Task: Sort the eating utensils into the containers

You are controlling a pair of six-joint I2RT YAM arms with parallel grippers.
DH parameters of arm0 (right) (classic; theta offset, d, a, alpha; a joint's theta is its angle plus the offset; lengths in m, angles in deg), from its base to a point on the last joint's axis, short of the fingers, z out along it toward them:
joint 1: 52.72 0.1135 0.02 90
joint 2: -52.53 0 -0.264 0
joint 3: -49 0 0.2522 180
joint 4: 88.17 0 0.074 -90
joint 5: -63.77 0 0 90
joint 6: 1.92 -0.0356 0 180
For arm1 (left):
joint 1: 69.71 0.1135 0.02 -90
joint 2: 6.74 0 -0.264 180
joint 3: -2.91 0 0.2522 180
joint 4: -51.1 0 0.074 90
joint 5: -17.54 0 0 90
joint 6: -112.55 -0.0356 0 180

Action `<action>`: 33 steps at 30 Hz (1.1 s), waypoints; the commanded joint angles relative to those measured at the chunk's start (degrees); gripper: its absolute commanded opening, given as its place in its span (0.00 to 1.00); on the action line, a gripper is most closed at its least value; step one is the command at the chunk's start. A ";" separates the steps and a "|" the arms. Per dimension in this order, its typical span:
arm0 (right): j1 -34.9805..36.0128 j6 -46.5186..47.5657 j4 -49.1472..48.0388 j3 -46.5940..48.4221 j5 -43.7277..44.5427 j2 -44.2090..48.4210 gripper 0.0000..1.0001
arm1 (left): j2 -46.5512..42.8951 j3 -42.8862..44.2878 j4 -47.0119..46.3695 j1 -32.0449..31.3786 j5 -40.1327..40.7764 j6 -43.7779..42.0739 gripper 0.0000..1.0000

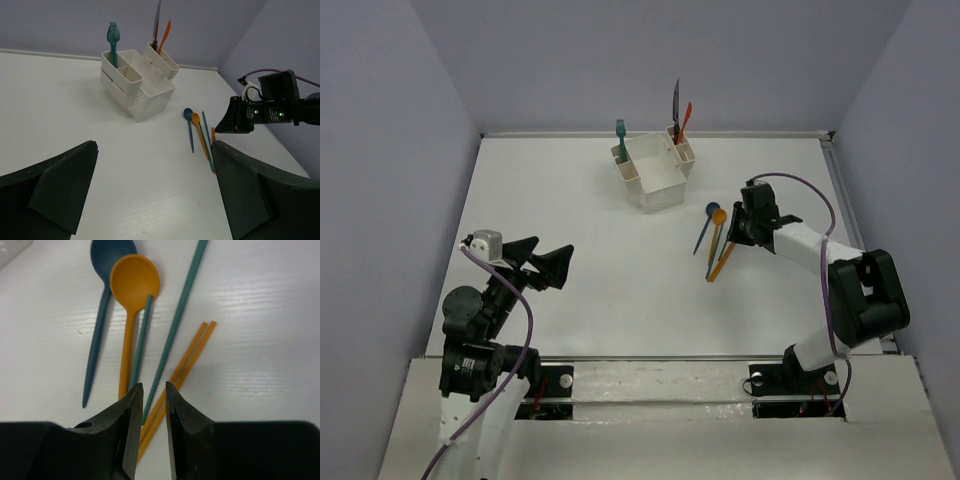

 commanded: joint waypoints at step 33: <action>4.89 3.60 1.32 15.90 5.20 -18.86 0.30 | 0.02 -0.53 -3.08 -0.35 -0.46 -0.35 0.99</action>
